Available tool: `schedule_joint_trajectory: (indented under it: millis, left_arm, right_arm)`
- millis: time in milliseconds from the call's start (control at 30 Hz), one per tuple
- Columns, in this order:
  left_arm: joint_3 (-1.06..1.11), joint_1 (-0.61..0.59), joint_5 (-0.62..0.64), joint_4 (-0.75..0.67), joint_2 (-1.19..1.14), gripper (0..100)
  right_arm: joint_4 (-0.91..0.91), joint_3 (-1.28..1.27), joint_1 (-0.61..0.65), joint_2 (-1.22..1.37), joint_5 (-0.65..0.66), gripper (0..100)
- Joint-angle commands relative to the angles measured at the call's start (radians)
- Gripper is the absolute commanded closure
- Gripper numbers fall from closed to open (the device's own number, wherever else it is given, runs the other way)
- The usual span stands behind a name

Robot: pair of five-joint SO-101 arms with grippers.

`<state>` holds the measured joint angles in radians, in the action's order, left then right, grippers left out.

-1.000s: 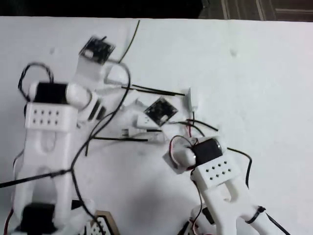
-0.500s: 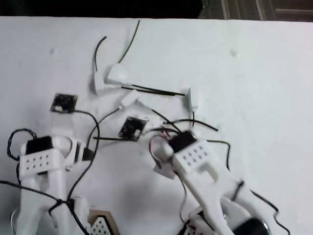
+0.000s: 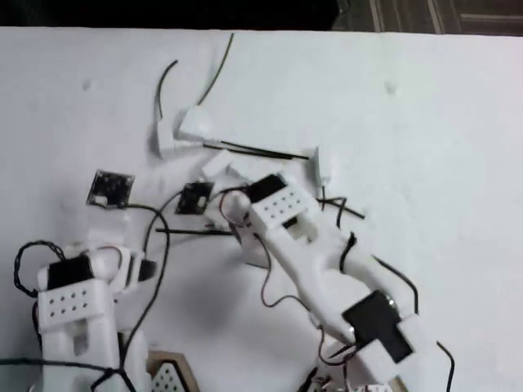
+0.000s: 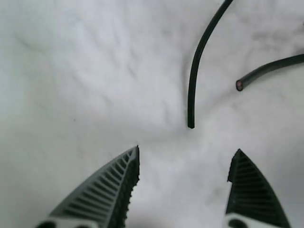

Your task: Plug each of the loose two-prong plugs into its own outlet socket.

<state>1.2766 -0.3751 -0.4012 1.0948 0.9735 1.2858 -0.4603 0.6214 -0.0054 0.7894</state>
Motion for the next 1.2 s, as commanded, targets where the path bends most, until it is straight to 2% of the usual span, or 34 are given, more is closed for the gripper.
schedule_joint_trajectory:
  millis: [0, 467, 767, 867, 1033, 1167]
  left_arm:
    - [0.011, -0.005, -0.009, -0.015, 0.061, 70]
    - [0.046, -0.005, -0.006, -0.011, 0.139, 70]
    - [0.046, -0.005, -0.006, -0.011, 0.139, 70]
    - [0.046, -0.005, -0.008, -0.011, 0.139, 70]
    - [0.046, -0.005, -0.009, -0.011, 0.139, 70]
    - [0.046, -0.005, -0.009, -0.011, 0.140, 70]
  right_arm:
    - [-0.028, 0.043, -0.035, 0.018, 0.032, 77.9]
    - [-0.180, 0.044, -0.067, 0.159, 0.031, 78.9]
    - [-0.278, 0.046, -0.104, 0.182, 0.031, 98.3]
    - [-0.263, 0.044, -0.105, 0.139, 0.025, 98.1]
    - [-0.105, 0.046, -0.090, 0.027, 0.017, 98.1]
    - [-0.013, 0.046, -0.090, -0.077, -0.086, 98.1]
